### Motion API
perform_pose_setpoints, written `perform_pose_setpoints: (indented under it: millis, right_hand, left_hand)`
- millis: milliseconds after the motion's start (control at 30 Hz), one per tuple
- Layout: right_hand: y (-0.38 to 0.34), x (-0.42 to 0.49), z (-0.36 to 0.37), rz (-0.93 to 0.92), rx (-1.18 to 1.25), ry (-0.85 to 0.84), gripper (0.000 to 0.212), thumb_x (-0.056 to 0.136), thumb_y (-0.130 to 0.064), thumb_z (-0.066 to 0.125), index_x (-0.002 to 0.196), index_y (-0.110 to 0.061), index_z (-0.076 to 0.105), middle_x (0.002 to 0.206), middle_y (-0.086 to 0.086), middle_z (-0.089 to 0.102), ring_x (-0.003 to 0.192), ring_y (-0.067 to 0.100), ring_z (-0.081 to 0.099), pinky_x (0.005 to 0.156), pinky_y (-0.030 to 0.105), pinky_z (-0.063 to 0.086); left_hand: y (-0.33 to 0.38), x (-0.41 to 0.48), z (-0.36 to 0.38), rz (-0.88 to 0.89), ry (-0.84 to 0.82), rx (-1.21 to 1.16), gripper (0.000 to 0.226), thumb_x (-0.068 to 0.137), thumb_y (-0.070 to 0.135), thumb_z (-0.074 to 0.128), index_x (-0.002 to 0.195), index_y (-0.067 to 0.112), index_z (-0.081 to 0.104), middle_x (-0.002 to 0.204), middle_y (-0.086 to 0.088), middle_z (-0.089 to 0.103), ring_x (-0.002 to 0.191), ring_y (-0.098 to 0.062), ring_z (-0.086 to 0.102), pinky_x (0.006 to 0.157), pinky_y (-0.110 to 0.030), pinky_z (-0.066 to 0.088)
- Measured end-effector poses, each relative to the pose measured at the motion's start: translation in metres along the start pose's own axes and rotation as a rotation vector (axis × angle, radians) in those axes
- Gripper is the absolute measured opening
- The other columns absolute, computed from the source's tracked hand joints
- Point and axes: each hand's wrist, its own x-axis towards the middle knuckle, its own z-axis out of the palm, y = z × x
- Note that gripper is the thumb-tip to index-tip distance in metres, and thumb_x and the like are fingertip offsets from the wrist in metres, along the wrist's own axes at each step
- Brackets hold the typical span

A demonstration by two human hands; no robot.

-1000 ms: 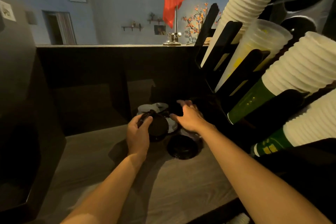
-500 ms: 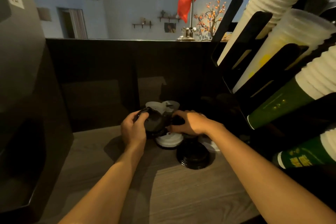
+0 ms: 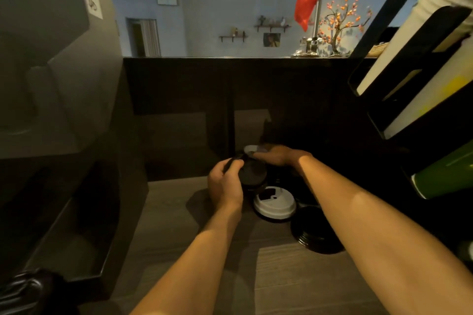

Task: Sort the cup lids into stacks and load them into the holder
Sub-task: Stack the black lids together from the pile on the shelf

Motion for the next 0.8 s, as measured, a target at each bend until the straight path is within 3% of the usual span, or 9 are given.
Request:
perform_pose_setpoints:
  millis: [67,133,233,333,467,567,667,800]
  right_hand:
    - [0.005,0.011,0.009,-0.013,-0.001,-0.012,0.135,0.037,-0.107,0.047,0.148,-0.030,0.048,0.152,0.003,0.048,0.135,0.027,0.049,0.113,0.043,0.040]
    - [0.009,0.011,0.012,-0.053,0.009,-0.015,0.122,0.050,-0.100,0.050,0.150,-0.030,0.045,0.152,0.002,0.047,0.136,0.027,0.048,0.114,0.043,0.040]
    - [0.011,-0.010,0.007,-0.107,0.006,-0.034,0.118,0.052,-0.101,0.051,0.148,-0.034,0.046,0.150,0.002,0.050,0.133,0.026,0.050,0.111,0.044,0.042]
    - [0.012,-0.029,0.007,-0.127,-0.073,-0.049,0.079,0.082,-0.080,0.050,0.145,-0.031,0.049,0.149,0.003,0.051,0.131,0.027,0.051,0.109,0.041,0.042]
    - [0.023,-0.036,0.012,-0.093,-0.031,-0.040,0.088,0.069,-0.087,0.042,0.140,-0.038,0.049,0.148,0.003,0.048,0.129,0.029,0.050,0.102,0.039,0.042]
    - [0.017,-0.051,0.010,-0.084,-0.041,-0.079,0.062,0.086,-0.078,0.043,0.129,-0.035,0.054,0.141,0.003,0.052,0.123,0.026,0.052,0.099,0.039,0.043]
    - [0.014,-0.055,0.006,-0.099,-0.037,-0.111,0.074,0.087,-0.081,0.038,0.134,-0.027,0.057,0.136,0.003,0.057,0.120,0.025,0.056,0.105,0.046,0.044]
    - [0.010,-0.045,0.008,-0.036,-0.227,0.244,0.082,0.086,-0.083,0.040,0.146,-0.027,0.046,0.148,0.008,0.043,0.130,0.032,0.049,0.105,0.046,0.045]
  left_hand:
    - [-0.001,0.001,0.001,-0.001,-0.010,0.011,0.008,0.089,0.021,0.073,0.096,0.019,0.077,0.092,0.001,0.074,0.089,-0.016,0.068,0.078,-0.032,0.054]
    - [-0.001,0.000,0.002,-0.002,-0.022,0.010,0.009,0.089,0.021,0.073,0.097,0.019,0.077,0.092,0.001,0.074,0.089,-0.016,0.068,0.079,-0.032,0.054]
    - [0.000,-0.001,0.003,0.000,-0.009,-0.014,0.018,0.090,0.020,0.073,0.105,0.014,0.078,0.094,0.000,0.073,0.090,-0.015,0.068,0.076,-0.028,0.054]
    - [0.002,-0.003,0.003,0.001,0.012,-0.046,0.019,0.091,0.017,0.071,0.109,0.011,0.077,0.090,0.004,0.071,0.081,-0.006,0.064,0.061,-0.012,0.048]
    - [0.008,-0.009,0.000,0.007,0.036,-0.081,0.015,0.093,0.014,0.068,0.106,0.009,0.075,0.085,0.009,0.065,0.077,-0.002,0.058,0.052,-0.003,0.042]
    - [0.010,-0.012,-0.003,0.001,0.040,-0.103,0.013,0.093,0.013,0.068,0.105,0.013,0.074,0.084,0.009,0.064,0.078,-0.005,0.059,0.051,-0.002,0.041]
    - [0.011,-0.014,-0.004,-0.005,0.032,-0.111,0.013,0.094,0.013,0.067,0.106,0.012,0.073,0.085,0.009,0.063,0.078,-0.005,0.058,0.051,-0.002,0.040]
    - [0.011,-0.012,-0.004,-0.011,0.040,-0.120,0.022,0.094,0.013,0.067,0.113,0.005,0.074,0.086,0.007,0.064,0.077,-0.003,0.058,0.051,-0.002,0.041]
